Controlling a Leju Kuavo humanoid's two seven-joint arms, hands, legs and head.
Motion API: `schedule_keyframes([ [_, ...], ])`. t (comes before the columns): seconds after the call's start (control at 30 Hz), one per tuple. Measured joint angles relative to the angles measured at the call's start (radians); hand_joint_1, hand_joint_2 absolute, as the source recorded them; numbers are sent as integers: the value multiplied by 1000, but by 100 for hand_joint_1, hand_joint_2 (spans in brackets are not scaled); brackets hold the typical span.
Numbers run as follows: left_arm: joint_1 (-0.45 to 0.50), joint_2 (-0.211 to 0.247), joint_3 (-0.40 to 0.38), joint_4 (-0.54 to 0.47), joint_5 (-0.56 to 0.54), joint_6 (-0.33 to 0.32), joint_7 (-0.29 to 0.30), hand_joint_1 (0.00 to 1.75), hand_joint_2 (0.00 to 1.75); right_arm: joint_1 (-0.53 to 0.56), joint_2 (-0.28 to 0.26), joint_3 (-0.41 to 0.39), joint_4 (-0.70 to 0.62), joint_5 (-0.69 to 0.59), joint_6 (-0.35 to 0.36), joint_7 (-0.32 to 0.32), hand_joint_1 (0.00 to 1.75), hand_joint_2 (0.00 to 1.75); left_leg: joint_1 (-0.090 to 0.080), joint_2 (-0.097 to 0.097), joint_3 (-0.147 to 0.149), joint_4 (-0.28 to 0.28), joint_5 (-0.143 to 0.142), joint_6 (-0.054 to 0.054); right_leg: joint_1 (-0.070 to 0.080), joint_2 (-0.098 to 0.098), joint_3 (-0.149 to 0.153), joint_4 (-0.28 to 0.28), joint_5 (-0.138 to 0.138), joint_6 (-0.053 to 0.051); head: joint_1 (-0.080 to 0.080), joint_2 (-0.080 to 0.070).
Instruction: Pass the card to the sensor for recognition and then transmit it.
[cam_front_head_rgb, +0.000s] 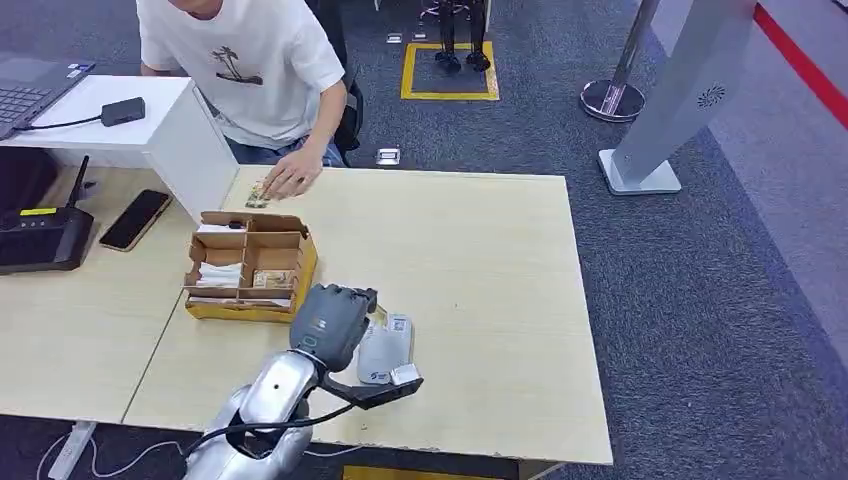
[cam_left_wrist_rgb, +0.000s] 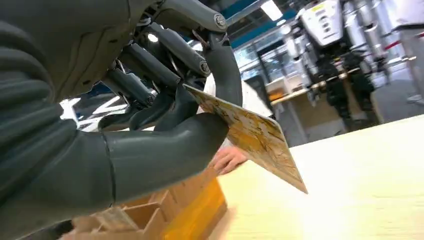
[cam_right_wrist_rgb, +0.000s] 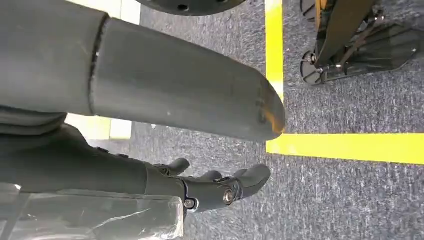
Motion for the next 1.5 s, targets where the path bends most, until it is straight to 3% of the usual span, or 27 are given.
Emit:
schedule_keyframes([
  [0.1, 5, 2, -1, -7, 2, -5, 15, 175, 175, 0, 0, -9, 0, -3, -2, 0, 0, 0, 0, 0, 0, 0, 0, 0, 0, 0, 0, 0, 0, 0, 0, 0],
  [0.2, 93, -18, -1, -121, -31, -48, 129, 175, 175, 0, 0, -30, 0, -36, -21, 19, 0, 0, 0, 0, -1, 0, 0, 0, 0, 0, 0, 0, 0, 0, 0, 0],
  [0.23, 137, -32, 8, -163, -31, -52, 137, 175, 175, 0, 0, -38, 0, -38, -23, 23, 0, 0, 0, -1, -1, 0, -1, 0, 0, -1, 0, 0, 0, 0, 0, 0],
  [0.7, 256, -118, 115, -196, -27, -69, 103, 175, 175, -1, 0, -49, 0, -50, -27, 23, 0, 0, 0, -1, -1, 0, 0, 0, 0, -1, 0, 0, 0, 0, 0, 0],
  [0.9, 256, -138, 161, -205, -31, -35, 129, 175, 175, 0, 0, -55, 0, -50, -22, 21, 0, 0, 0, -1, -1, 0, 0, 0, 0, -1, 0, 0, 0, 0, 0, 0],
  [1.07, 229, -132, 184, -208, -31, 4, 193, 175, 175, -1, 2, -55, 0, -47, -19, 17, 0, 0, 0, -1, 0, 0, 0, 0, 0, -1, 0, 0, 0, 0, 0, 0],
  [1.27, 218, -125, 203, -195, -31, 62, 221, 175, 175, -1, 8, -55, 0, -38, -18, 13, 0, 0, 0, -1, 0, 0, 0, 0, 0, -1, 0, 0, 0, 0, 0, 0],
  [1.5, 218, -129, 242, -169, -31, 100, 182, 175, 175, -1, 11, -55, 0, -35, -18, 12, 0, 0, 0, -1, 0, 0, 0, 0, 0, -1, 0, 0, 0, 0, 0, 0],
])
